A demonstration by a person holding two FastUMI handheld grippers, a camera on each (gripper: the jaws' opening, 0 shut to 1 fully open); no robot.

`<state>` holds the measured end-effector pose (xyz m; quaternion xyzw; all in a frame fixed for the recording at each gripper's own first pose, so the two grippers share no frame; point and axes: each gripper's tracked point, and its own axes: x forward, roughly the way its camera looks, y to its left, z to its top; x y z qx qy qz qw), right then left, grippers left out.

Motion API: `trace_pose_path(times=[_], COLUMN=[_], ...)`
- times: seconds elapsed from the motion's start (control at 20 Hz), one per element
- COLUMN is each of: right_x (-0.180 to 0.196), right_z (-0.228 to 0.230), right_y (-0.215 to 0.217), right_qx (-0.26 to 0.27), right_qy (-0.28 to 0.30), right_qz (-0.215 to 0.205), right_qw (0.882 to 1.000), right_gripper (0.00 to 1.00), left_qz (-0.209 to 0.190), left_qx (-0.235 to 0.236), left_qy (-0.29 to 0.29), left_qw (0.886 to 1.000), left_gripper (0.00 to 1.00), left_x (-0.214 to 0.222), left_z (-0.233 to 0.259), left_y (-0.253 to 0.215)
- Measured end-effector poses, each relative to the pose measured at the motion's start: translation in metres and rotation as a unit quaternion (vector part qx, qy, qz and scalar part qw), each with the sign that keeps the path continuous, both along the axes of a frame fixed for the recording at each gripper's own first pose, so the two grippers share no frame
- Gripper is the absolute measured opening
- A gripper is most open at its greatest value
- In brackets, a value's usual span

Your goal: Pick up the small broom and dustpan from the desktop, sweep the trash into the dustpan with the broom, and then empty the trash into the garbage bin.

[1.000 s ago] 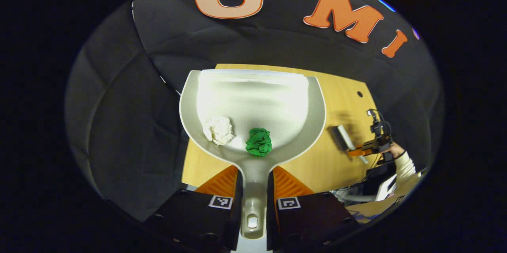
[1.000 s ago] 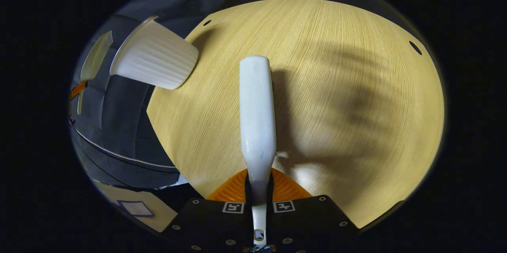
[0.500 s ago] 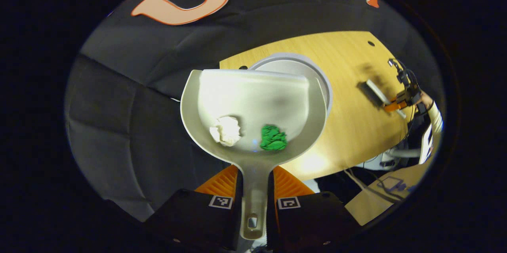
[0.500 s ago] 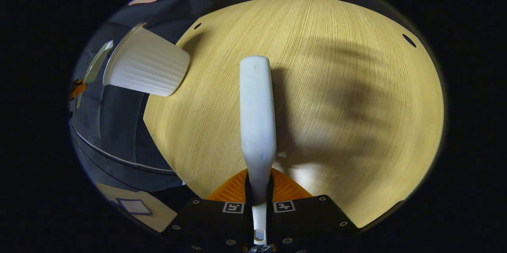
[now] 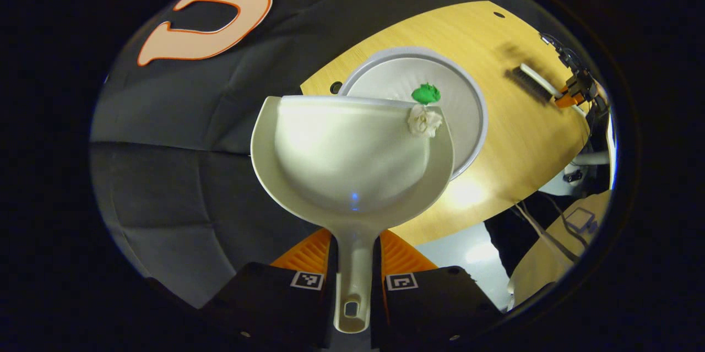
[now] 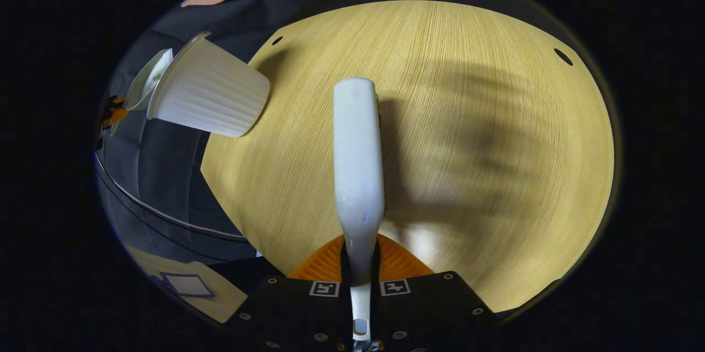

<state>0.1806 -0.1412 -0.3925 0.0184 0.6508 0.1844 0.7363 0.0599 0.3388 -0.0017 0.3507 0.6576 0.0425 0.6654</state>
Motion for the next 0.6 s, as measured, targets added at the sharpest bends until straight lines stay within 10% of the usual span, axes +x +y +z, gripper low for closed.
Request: trace_pose_path(times=[0.35,0.6], right_x=[-0.001,-0.006], right_z=[-0.004,-0.006], right_y=[0.005,0.007], right_qx=[0.000,0.001], right_qy=[-0.011,-0.010], right_qz=[-0.014,-0.023], right_qw=[1.000,1.000], right_gripper=[0.12,0.12], left_qz=[-0.079,-0.066], left_qx=[0.095,0.043], left_qy=[0.032,0.033], left_qw=[0.992,0.996], left_gripper=[0.27,0.27], left_x=[0.008,0.001], left_z=[0.012,-0.002], left_y=[0.015,0.002])
